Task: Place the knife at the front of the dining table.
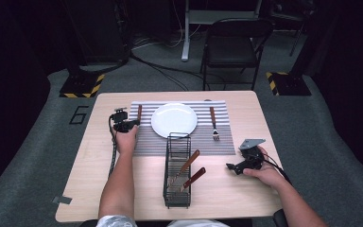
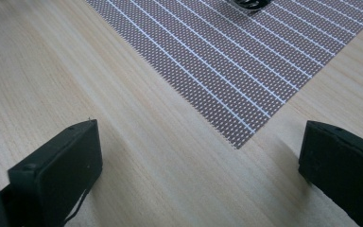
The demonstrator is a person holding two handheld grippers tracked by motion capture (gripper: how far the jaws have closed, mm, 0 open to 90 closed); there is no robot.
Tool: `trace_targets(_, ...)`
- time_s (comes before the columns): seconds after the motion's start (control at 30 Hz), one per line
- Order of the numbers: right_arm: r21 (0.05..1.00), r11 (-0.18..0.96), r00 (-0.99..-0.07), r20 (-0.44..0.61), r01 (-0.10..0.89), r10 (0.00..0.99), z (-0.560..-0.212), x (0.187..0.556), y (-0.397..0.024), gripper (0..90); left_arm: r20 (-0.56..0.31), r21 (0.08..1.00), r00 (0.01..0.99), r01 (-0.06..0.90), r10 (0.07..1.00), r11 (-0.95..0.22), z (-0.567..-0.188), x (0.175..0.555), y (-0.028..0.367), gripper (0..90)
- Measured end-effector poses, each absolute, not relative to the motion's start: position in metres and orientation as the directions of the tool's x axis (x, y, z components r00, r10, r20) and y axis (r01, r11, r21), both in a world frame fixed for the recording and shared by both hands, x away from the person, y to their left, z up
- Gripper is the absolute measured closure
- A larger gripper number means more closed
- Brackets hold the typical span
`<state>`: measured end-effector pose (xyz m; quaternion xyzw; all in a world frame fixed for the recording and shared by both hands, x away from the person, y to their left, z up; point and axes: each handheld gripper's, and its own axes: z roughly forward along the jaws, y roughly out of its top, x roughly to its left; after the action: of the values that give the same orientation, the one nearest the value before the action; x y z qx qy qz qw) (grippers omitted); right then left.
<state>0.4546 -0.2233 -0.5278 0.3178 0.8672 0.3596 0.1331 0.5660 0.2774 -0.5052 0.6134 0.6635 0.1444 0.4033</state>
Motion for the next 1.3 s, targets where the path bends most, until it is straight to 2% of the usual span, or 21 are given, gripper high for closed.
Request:
trace_targets(0.47,0.71,0.544,-0.767,-0.008,0.448,0.642,-0.528,0.455,-0.223,0.0,-0.42,0.662,0.05,0.7,0.906,0.269,-0.517,0.571,0.276,80.7)
trace_targets(1.0,0.709,0.542,-0.765,-0.005,0.451,0.644,-0.528,0.455,-0.223,0.0,-0.41,0.672,0.042,0.689,0.911,0.271,-0.522,0.573,0.275,80.2)
trace_targets(1.3,0.71,0.545,-0.767,-0.009,0.447,0.641,-0.528,0.455,-0.223,0.0,-0.405,0.669,0.032,0.692,0.914,0.272,-0.52,0.571,0.28,76.5)
